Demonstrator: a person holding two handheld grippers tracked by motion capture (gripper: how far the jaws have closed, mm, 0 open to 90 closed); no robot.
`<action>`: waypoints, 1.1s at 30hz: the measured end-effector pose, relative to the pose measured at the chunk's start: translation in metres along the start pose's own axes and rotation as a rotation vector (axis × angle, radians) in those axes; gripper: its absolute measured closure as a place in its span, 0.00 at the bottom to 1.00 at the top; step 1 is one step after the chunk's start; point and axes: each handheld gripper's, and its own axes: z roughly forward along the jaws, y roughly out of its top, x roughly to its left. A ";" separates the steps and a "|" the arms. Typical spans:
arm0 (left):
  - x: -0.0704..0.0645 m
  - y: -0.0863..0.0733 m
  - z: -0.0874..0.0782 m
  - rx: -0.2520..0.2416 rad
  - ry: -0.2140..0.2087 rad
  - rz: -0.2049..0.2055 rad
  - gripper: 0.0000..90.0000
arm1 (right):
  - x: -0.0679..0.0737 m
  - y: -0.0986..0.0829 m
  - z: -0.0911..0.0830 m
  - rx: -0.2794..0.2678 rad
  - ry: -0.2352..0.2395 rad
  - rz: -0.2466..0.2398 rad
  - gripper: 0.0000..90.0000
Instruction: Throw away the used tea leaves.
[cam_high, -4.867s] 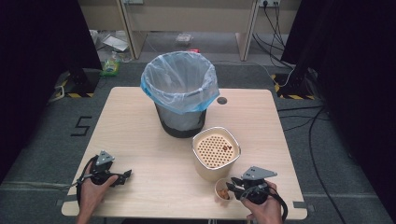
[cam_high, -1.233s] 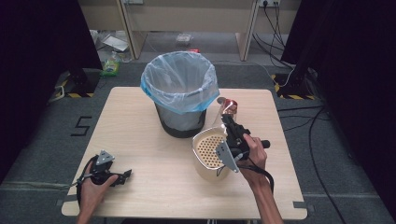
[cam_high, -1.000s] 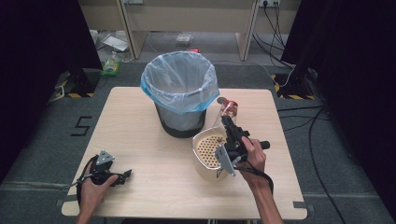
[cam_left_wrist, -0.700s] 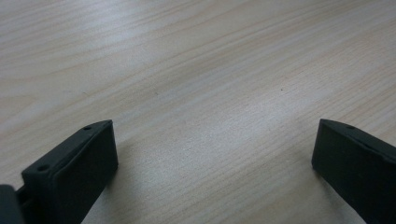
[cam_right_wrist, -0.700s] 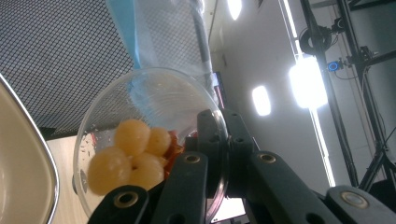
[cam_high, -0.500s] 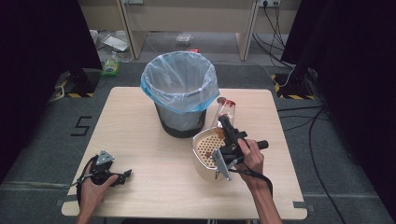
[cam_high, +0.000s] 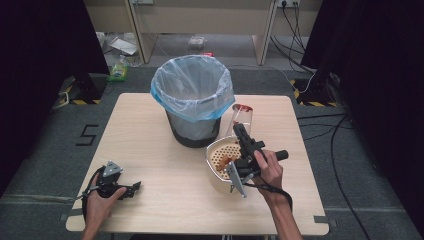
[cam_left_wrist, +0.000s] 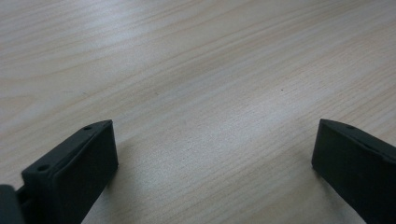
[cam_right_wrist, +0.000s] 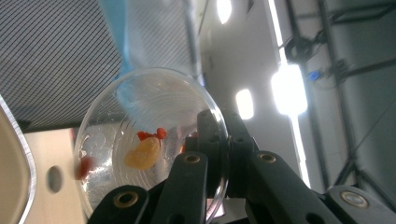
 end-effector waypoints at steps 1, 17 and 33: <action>0.000 0.000 0.000 0.000 0.000 0.000 0.00 | 0.003 -0.001 0.003 0.013 0.020 -0.005 0.98; 0.000 0.000 0.000 0.000 0.000 0.000 0.00 | 0.012 -0.001 -0.001 0.004 -0.013 -0.092 0.98; 0.000 0.000 0.000 -0.001 0.000 -0.001 0.00 | 0.024 -0.001 -0.001 0.007 -0.042 -0.216 0.98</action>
